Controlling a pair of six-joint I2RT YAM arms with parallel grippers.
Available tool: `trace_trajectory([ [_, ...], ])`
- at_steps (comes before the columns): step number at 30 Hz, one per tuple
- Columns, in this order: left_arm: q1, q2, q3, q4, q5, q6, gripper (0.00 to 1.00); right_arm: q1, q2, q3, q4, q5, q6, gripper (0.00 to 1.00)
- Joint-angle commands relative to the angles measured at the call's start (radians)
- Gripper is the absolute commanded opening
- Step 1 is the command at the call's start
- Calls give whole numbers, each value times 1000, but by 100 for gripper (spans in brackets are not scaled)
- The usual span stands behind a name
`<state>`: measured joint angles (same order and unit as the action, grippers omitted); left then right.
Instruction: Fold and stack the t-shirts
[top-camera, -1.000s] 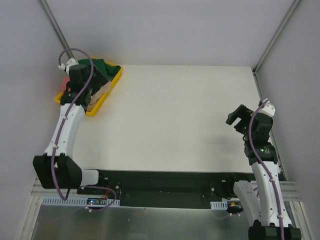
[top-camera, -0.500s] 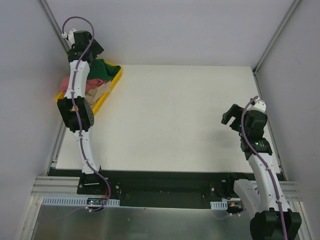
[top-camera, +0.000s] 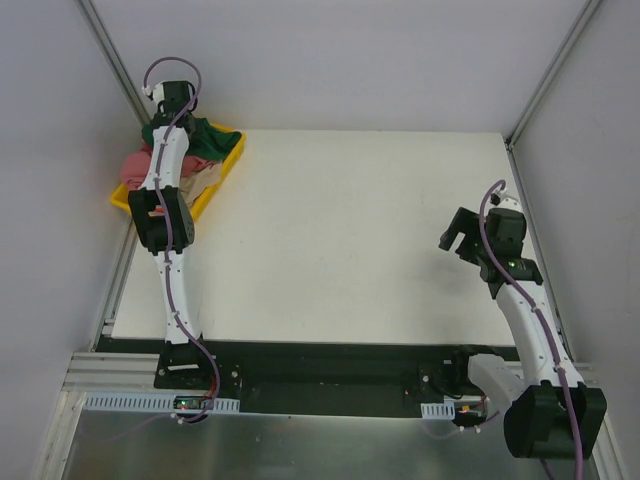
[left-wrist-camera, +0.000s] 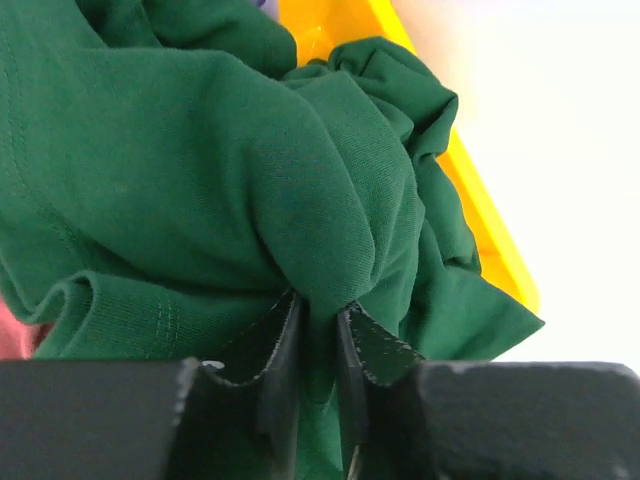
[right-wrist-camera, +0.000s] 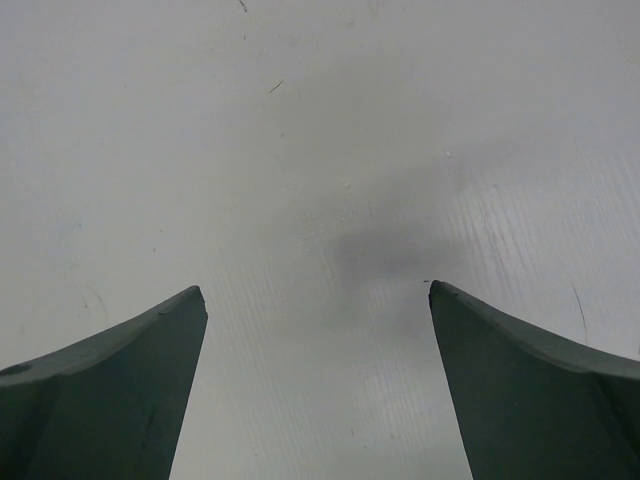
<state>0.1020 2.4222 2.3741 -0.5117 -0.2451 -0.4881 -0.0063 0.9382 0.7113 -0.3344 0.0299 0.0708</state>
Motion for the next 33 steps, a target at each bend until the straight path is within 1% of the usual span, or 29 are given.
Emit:
trace_trajectory([
  [1,2,-63,53,-1,-10,23,10,-4,19,40,-25,-58,-11,96],
  [3,2,-104,57,-1,-20,29,0,-4,16,40,-25,-53,-11,96],
  [6,2,-159,68,2,-13,55,0,-6,4,45,-31,-36,-17,96],
  [7,2,-179,71,4,-2,62,0,-4,-1,47,-35,-3,-23,96],
  [10,-1,-242,80,21,62,80,0,-4,-27,51,-37,4,-34,96],
  [12,-8,-279,80,62,119,97,0,-4,-45,51,-32,19,-32,96],
  [15,-31,-340,93,107,168,127,0,-4,-73,60,-34,47,-34,96],
  [16,-42,-366,94,122,165,137,0,-4,-85,68,-37,51,-40,96],
  [20,-99,-478,94,197,229,180,0,-4,-166,60,-14,73,-36,96],
  [21,-132,-504,94,216,271,193,0,-4,-188,47,6,79,-31,96],
  [23,-188,-558,91,246,308,226,0,-4,-239,19,52,64,-22,96],
  [27,-349,-673,45,331,314,345,0,-4,-346,-39,124,38,-17,96],
  [29,-430,-707,30,361,332,396,0,-4,-389,-50,129,41,-40,96],
  [33,-554,-716,27,397,426,407,0,-4,-435,-21,71,54,-62,96],
])
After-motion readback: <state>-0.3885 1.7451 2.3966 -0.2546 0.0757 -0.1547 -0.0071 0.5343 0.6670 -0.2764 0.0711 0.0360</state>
